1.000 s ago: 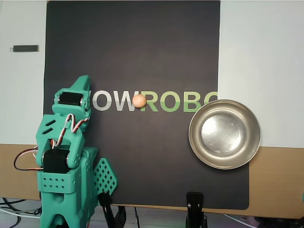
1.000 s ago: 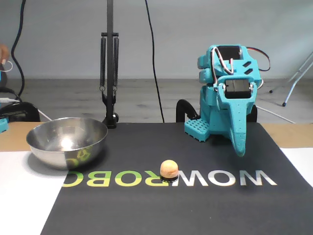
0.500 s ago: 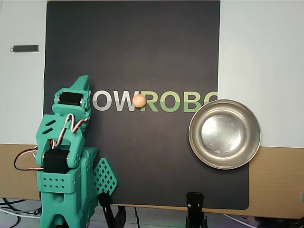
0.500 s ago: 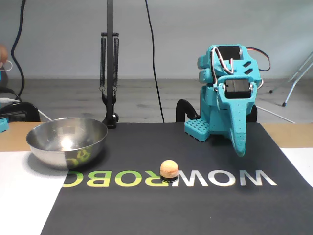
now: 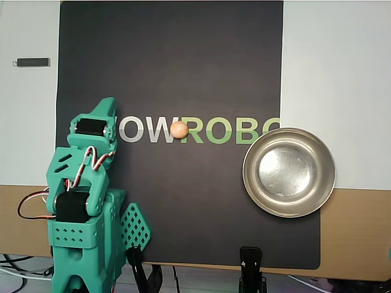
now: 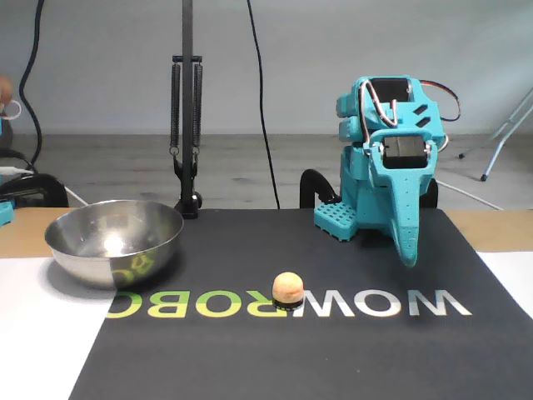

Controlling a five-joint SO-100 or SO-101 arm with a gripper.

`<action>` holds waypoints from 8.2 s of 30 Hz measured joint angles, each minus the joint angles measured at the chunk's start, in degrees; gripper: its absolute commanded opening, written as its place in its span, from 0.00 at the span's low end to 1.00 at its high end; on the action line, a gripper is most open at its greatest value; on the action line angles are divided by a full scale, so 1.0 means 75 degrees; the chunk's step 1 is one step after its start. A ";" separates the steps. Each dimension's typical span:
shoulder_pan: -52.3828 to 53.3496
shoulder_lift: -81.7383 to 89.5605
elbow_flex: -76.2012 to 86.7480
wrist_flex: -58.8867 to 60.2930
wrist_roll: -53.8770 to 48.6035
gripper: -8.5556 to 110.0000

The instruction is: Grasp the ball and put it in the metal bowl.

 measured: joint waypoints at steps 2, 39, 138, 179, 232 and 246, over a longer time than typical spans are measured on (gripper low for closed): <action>0.0012 -0.0164 -0.0059 0.0012 0.0000 0.07; 0.0574 -1.1355 -1.1062 0.6176 0.0012 0.07; 0.1523 -1.1941 -0.9023 0.3750 -0.0012 0.07; 0.4383 -1.1918 -0.8754 0.3750 -0.0012 0.07; 0.4371 -1.0992 -0.7359 0.2145 -0.0012 0.07; 0.4301 -1.0980 -0.6574 0.1512 -0.0012 0.07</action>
